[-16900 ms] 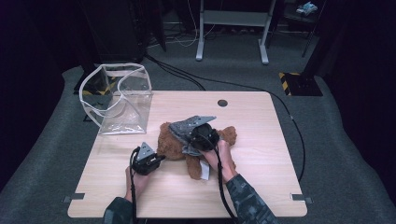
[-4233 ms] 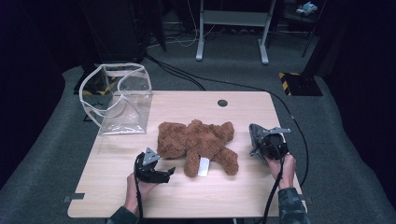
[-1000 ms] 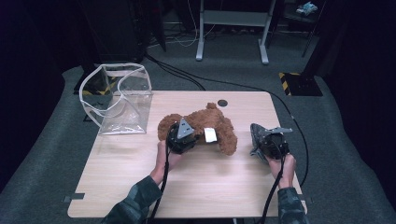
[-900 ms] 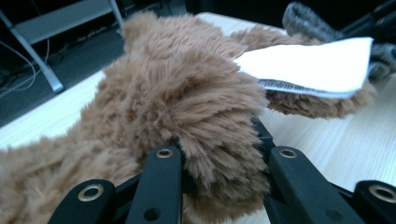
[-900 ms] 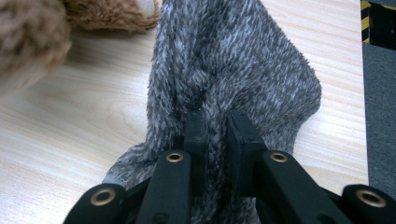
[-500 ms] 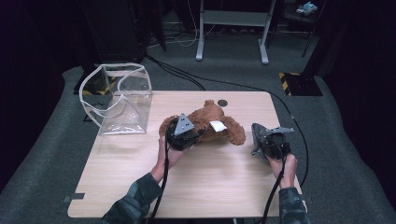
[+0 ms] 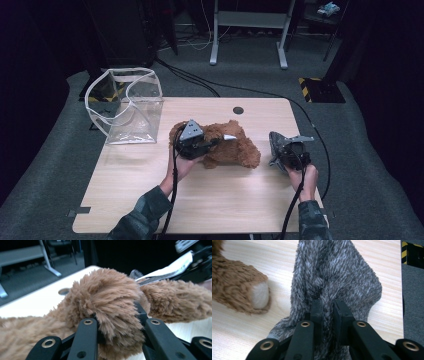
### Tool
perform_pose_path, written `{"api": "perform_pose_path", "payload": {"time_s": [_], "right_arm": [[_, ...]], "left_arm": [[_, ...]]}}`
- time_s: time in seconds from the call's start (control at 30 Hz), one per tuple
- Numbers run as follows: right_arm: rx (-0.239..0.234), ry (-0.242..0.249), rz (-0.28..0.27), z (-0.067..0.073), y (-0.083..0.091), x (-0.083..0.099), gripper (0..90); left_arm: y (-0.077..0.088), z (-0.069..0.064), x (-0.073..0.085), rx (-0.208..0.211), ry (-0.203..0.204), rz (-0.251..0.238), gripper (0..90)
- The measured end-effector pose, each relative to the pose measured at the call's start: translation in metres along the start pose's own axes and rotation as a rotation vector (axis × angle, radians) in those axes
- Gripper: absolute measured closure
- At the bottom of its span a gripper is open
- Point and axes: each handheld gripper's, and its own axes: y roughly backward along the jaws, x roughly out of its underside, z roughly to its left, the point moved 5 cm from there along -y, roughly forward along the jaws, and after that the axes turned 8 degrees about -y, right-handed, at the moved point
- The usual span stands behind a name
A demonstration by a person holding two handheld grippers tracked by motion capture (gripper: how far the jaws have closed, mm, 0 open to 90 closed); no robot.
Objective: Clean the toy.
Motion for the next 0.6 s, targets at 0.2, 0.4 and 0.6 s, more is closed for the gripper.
{"api": "perform_pose_path", "payload": {"time_s": [0.2, 0.4, 0.6], "right_arm": [[-0.004, 0.005, 0.012, 0.005, -0.004, 0.001, 79.1], [-0.007, 0.007, 0.016, 0.006, -0.005, 0.001, 79.1], [-0.007, -0.006, 0.016, 0.005, -0.003, 0.002, 79.0]], "left_arm": [[-0.013, 0.021, 0.02, -0.02, 0.036, 0.077, 68.1], [-0.02, 0.029, 0.029, -0.049, 0.053, 0.119, 59.5], [-0.022, 0.025, 0.034, -0.083, 0.063, 0.144, 41.2]]}}
